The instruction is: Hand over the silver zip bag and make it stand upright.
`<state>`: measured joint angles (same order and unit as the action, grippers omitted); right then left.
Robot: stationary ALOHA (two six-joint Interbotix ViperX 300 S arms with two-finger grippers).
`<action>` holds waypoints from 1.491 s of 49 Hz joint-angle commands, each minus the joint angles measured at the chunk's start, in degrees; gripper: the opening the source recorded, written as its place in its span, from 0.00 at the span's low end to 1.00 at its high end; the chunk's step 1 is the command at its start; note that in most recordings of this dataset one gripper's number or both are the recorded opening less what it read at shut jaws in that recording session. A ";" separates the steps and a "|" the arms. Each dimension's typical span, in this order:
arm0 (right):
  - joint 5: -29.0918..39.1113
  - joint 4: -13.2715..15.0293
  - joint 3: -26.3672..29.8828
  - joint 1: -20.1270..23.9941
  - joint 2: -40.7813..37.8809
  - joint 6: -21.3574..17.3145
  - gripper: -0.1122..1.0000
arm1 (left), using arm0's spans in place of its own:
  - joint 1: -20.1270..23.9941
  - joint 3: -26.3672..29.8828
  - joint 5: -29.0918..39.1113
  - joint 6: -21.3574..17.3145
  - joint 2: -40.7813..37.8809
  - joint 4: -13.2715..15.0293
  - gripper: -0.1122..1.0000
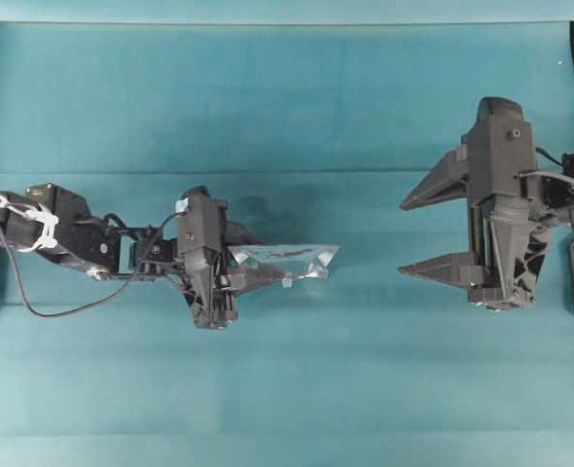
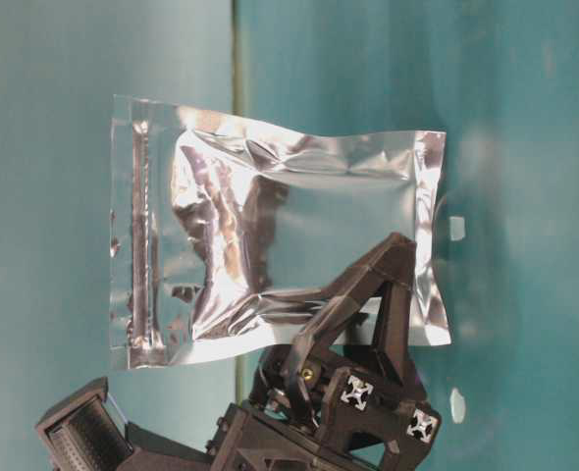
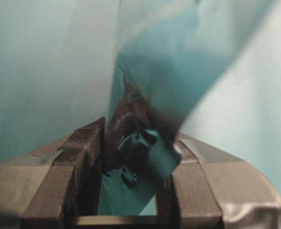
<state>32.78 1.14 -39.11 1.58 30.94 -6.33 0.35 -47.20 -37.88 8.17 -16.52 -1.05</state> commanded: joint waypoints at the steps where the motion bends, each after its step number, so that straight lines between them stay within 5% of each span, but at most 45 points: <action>1: -0.44 0.00 0.53 -0.09 0.35 -0.62 0.90 | -0.44 0.26 0.44 0.00 0.26 -0.09 0.37; 73: -2.37 -0.09 -1.14 -0.09 0.09 -0.70 0.90 | -0.44 0.26 1.23 0.00 0.35 -0.09 0.37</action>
<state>30.94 1.14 -40.78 1.58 30.94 -6.42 0.26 -47.02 -37.00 8.00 -16.35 -1.05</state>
